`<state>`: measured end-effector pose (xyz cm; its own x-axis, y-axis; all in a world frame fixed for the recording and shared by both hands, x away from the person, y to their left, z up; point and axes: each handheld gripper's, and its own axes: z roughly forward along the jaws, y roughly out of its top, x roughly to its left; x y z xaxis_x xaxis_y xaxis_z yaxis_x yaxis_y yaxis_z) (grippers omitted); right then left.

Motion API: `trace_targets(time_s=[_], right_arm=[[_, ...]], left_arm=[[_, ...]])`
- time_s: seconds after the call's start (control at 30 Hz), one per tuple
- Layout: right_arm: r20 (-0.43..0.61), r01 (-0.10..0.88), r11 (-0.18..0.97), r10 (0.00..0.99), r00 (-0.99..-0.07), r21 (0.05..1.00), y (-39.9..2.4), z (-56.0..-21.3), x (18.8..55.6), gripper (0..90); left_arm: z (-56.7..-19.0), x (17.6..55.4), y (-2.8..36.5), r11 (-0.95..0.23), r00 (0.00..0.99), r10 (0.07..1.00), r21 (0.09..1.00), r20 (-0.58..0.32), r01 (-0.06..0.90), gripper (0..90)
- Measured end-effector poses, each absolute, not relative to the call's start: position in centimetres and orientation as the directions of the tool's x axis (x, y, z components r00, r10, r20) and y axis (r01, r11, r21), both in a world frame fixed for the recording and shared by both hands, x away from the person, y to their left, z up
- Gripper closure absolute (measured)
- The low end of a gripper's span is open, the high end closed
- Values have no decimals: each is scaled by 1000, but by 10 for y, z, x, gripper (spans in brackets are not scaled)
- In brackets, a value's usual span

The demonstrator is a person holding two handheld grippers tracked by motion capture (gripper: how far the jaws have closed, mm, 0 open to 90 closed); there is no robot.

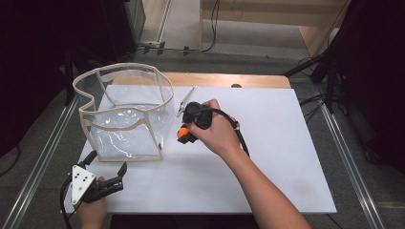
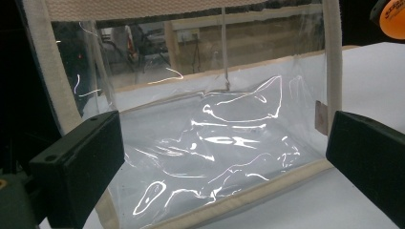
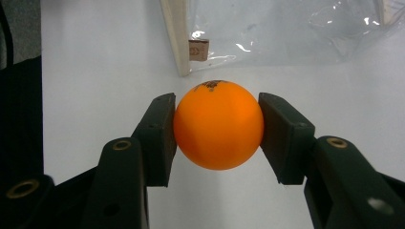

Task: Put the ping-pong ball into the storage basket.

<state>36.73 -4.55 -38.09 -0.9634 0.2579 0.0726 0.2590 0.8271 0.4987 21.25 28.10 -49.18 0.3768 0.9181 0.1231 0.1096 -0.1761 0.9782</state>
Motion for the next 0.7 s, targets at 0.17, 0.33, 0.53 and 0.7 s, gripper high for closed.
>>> trace_targets(time_s=[0.17,0.33,0.53,0.7], right_arm=[[70,255,829,254,-965,498,-45,-376,368,482],[70,244,832,242,-968,498,-44,-372,369,482],[65,243,833,244,-968,497,-42,-365,370,481],[65,240,833,240,-968,498,-41,-360,371,482]], left_arm=[[-492,212,281,-174,376,918,979,122,109,0],[-492,212,281,-174,376,919,979,121,110,0],[-492,213,282,-170,379,918,979,117,111,0],[-491,213,282,-168,380,918,979,113,114,0]])
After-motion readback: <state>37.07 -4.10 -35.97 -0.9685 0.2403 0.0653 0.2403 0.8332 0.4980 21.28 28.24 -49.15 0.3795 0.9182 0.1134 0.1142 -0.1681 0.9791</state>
